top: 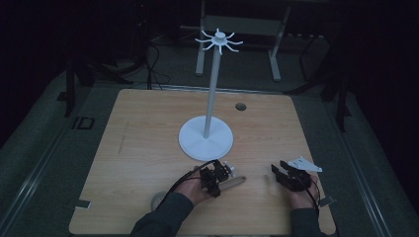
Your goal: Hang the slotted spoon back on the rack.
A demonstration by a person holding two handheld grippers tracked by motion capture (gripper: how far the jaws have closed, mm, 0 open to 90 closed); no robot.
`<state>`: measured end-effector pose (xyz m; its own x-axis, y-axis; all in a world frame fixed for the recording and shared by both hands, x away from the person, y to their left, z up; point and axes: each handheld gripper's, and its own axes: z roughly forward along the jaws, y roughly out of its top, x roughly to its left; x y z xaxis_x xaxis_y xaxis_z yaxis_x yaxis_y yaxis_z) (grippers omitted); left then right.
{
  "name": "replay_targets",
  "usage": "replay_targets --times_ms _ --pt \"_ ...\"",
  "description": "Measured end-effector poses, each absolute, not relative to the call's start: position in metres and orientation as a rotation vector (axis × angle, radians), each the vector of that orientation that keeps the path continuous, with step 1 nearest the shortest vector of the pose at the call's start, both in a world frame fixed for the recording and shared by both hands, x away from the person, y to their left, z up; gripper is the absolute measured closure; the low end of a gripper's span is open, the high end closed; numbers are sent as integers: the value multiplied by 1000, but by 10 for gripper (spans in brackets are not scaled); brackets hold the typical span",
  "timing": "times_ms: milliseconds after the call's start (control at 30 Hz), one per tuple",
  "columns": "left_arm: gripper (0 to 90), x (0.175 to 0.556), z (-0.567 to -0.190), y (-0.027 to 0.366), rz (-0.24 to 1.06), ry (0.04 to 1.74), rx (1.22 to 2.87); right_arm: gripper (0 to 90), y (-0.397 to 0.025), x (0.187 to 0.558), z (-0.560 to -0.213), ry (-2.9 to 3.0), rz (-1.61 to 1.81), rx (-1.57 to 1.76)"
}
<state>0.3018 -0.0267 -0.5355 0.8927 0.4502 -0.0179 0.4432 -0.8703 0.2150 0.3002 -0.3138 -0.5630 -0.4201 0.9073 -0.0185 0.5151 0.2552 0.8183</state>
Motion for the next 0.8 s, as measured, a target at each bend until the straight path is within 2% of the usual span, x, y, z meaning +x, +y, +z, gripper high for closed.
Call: replay_targets --times_ms 167,467,800 --pt "741 299 -536 -28 70 655 2853 563 -314 300 -563 2037 1044 1287" --pt "749 298 -529 -22 156 698 2818 564 -315 301 -564 2033 1041 1294" --pt "748 302 -504 -3 279 805 2620 556 -314 301 -565 2038 1032 1297"
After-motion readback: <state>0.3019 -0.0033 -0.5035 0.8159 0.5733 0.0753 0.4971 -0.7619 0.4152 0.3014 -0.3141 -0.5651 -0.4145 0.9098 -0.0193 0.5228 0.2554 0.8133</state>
